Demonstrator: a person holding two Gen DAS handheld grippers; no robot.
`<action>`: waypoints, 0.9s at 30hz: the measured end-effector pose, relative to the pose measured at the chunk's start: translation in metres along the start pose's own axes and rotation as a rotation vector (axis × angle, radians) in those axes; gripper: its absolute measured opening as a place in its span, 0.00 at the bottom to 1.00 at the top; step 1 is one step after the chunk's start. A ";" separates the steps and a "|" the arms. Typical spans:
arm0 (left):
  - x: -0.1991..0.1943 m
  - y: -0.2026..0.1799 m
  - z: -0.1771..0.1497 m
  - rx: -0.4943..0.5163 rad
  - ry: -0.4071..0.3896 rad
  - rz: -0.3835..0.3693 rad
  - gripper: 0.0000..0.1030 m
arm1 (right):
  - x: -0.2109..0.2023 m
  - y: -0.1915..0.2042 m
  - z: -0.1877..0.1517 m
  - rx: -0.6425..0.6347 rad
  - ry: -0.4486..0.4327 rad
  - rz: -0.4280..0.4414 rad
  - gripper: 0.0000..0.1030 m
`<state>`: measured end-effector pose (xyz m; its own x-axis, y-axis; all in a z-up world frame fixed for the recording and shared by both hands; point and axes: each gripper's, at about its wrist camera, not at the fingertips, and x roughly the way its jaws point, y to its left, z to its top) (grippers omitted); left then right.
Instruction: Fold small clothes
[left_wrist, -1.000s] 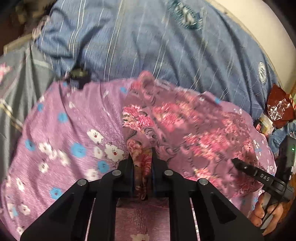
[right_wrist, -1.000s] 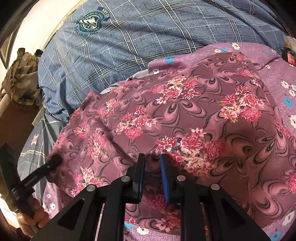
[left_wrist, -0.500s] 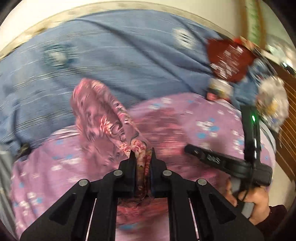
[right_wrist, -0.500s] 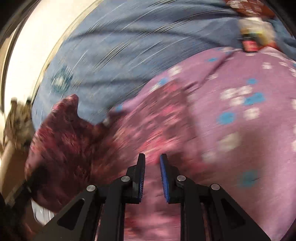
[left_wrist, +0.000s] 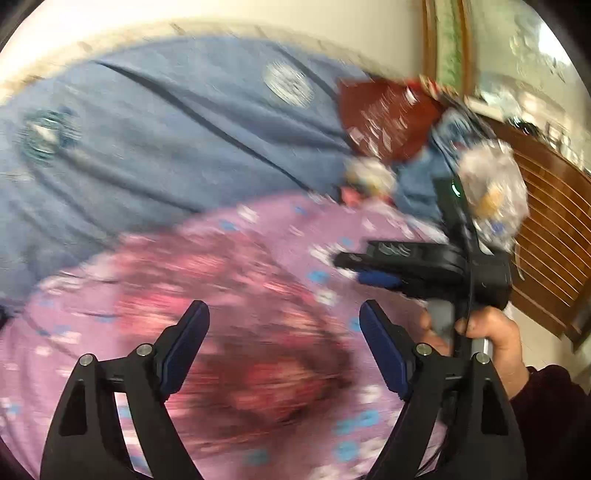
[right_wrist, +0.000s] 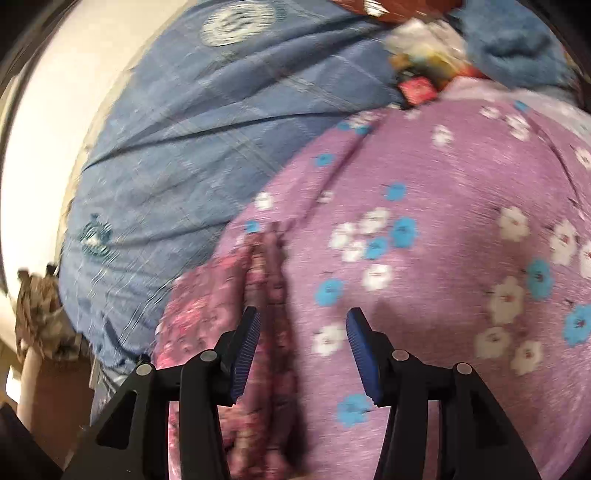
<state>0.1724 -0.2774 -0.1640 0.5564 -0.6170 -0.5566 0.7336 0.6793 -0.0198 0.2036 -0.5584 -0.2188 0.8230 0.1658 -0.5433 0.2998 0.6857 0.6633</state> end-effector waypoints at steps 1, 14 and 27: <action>-0.011 0.019 -0.002 -0.015 -0.010 0.063 0.81 | -0.002 0.009 -0.003 -0.028 -0.009 0.027 0.50; 0.060 0.098 -0.076 -0.112 0.321 0.335 0.82 | 0.049 0.055 -0.053 -0.282 0.211 -0.128 0.04; 0.086 0.129 -0.043 -0.155 0.240 0.314 0.83 | 0.107 0.103 -0.004 -0.230 0.147 -0.188 0.38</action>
<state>0.2983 -0.2256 -0.2499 0.6234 -0.2726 -0.7328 0.4651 0.8827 0.0673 0.3206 -0.4674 -0.2110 0.6804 0.1102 -0.7245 0.3091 0.8532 0.4201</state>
